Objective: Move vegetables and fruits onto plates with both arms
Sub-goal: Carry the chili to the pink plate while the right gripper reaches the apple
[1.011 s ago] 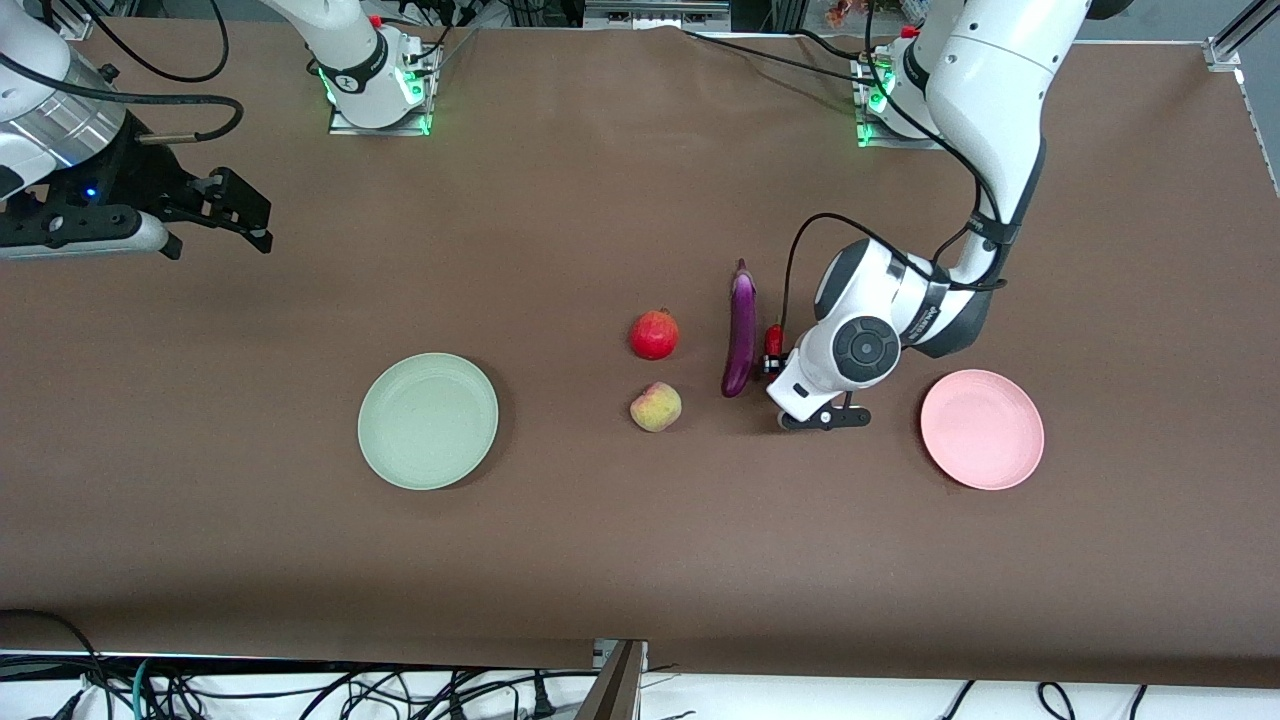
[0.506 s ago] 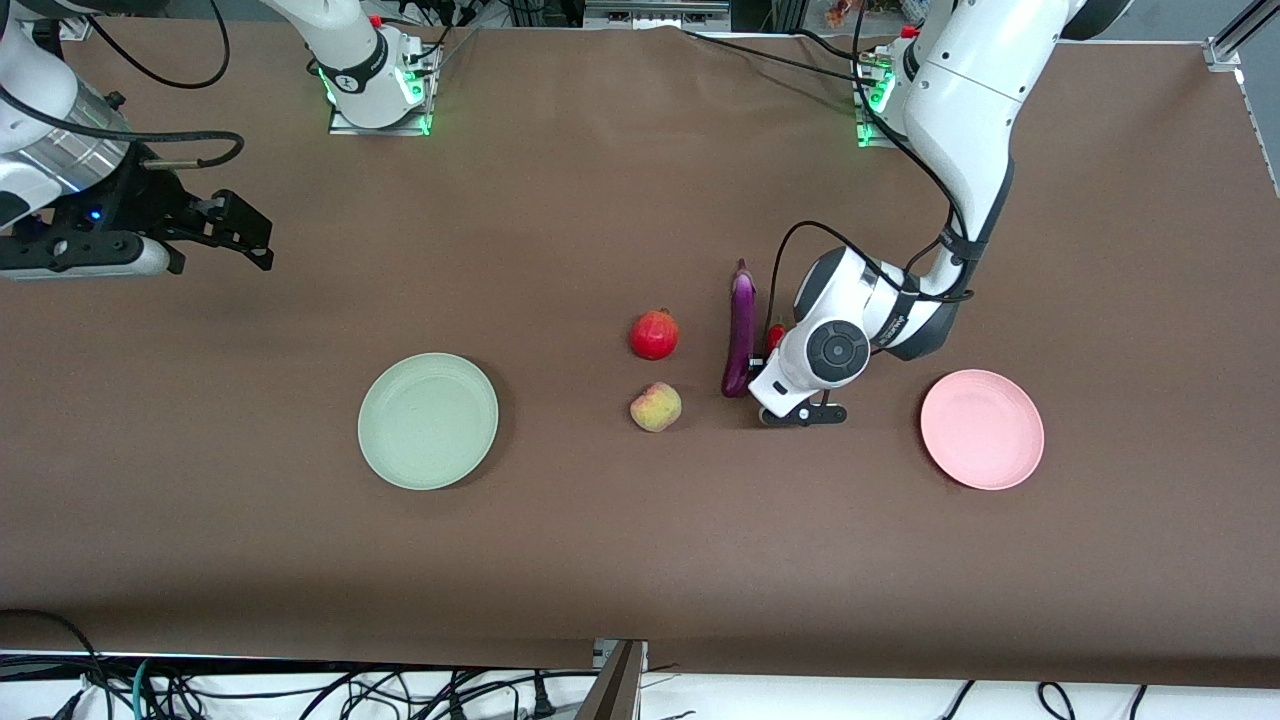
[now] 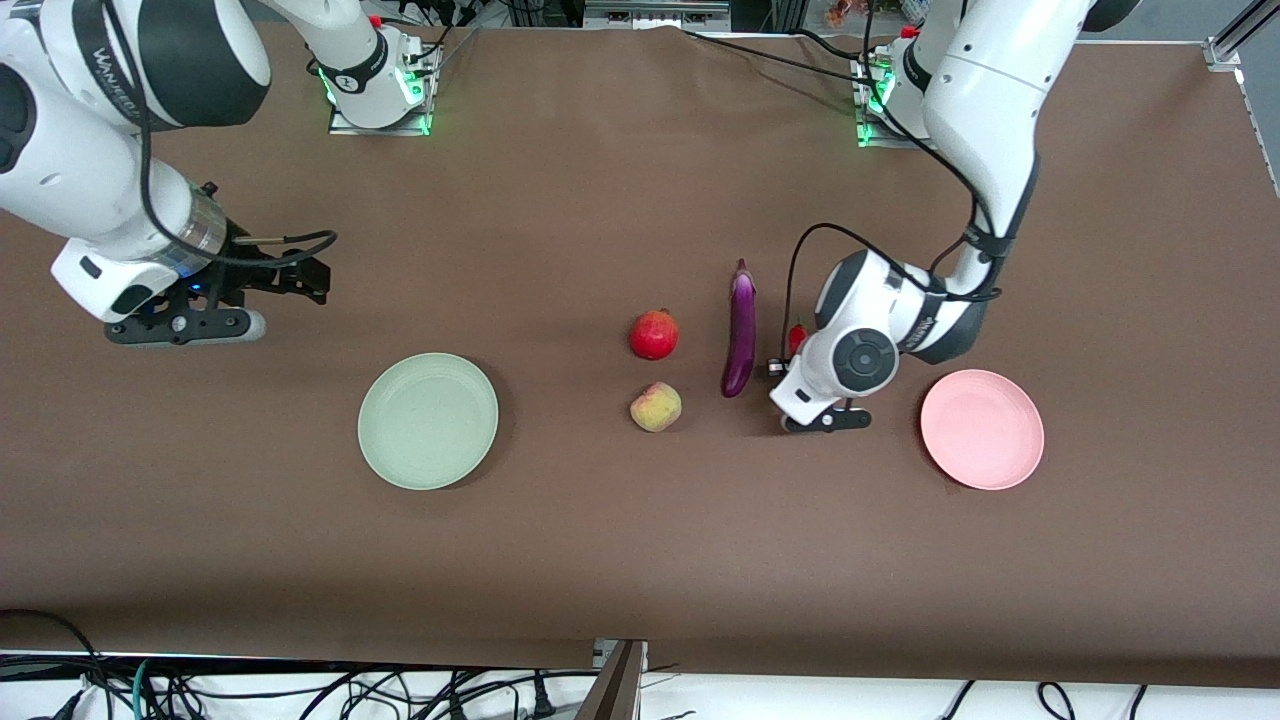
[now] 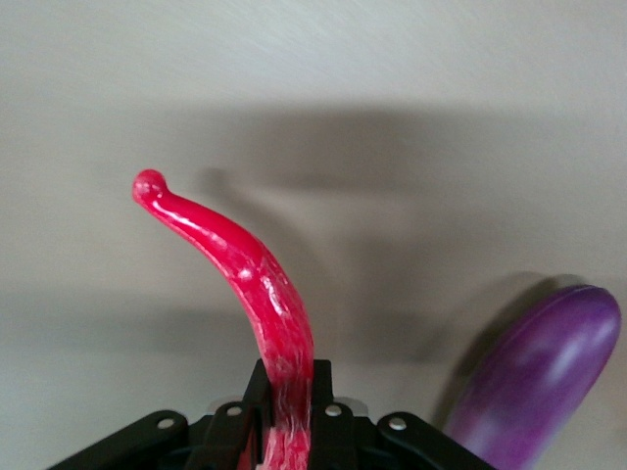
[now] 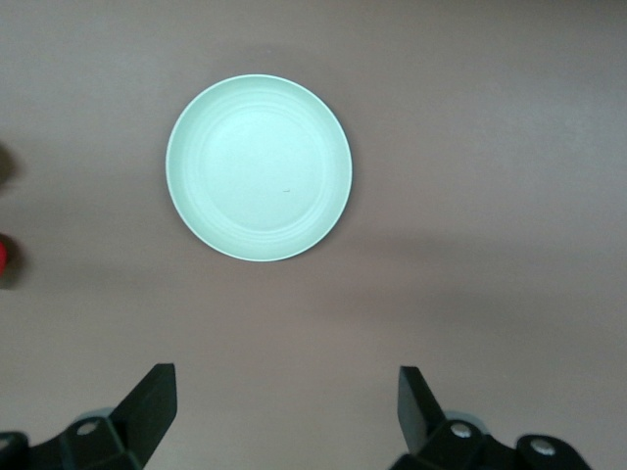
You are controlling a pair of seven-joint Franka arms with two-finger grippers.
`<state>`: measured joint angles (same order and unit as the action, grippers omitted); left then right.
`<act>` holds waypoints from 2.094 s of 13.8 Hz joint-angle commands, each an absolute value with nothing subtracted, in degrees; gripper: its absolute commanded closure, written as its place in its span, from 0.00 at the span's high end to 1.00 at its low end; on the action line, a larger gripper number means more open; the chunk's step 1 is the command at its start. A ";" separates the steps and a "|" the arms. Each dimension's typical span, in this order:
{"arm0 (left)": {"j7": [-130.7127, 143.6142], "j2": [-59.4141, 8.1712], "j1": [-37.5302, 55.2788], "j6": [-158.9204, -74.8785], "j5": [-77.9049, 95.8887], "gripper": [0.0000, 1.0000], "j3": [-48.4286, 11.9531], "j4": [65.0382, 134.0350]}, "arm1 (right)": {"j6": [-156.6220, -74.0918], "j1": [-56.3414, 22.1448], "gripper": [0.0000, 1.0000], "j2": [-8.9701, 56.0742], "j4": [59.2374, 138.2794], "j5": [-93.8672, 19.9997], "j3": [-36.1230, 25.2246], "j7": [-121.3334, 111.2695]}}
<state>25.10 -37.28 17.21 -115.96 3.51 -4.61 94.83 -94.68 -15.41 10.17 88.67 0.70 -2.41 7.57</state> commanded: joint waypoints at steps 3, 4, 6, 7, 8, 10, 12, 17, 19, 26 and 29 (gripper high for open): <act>11.64 -32.61 8.19 -112.06 2.04 0.00 -3.87 94.83 | -92.90 -16.17 1.00 9.93 87.72 1.23 -2.20 7.56; 7.86 -32.61 7.13 -112.06 -1.55 0.00 -3.00 94.49 | -92.81 -16.69 1.00 9.93 87.71 1.32 -2.20 7.47; 2.05 -33.05 4.94 -112.76 -9.45 0.00 -2.72 94.22 | -92.81 -16.87 1.00 10.11 87.98 1.32 -2.29 7.82; -1.02 -33.57 3.18 -112.76 -11.23 0.00 -2.81 93.44 | -92.81 -17.40 1.00 11.67 87.89 1.41 -2.20 7.82; -5.14 -34.44 2.64 -113.37 -11.60 0.00 -2.81 92.82 | -93.42 -18.19 1.00 12.21 87.89 1.23 -2.20 7.91; -13.50 -36.99 0.37 -115.65 -10.90 0.01 -2.72 91.58 | -94.47 -21.69 1.00 14.57 87.89 -1.12 -1.67 9.83; -19.66 -39.01 -2.02 -118.99 -11.25 0.12 -2.81 91.50 | -99.64 -26.52 1.00 18.88 87.80 -4.56 -1.50 20.67; -22.59 -39.55 -1.93 -120.67 -10.81 1.00 -3.16 91.58 | -115.20 -36.81 1.00 30.30 84.47 -6.32 -1.49 41.11; -22.33 -39.29 -1.85 -120.41 -10.72 1.00 -3.34 91.50 | -120.04 -40.50 1.00 35.22 81.58 -7.55 -1.49 44.63; -21.88 -39.02 -1.32 -118.83 -10.63 1.00 -4.30 91.67 | -129.72 -46.22 1.00 44.46 78.57 -7.82 -1.49 48.51; -21.71 -38.41 -1.23 -117.78 -10.63 1.00 -5.00 91.58 | -132.61 -48.16 1.00 47.19 79.01 -7.03 -1.58 48.43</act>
<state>-21.33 -39.26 -1.38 -119.96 -10.08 -4.33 92.34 -131.00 -46.51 45.09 80.52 -6.98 -0.97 47.73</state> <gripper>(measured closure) 0.000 0.000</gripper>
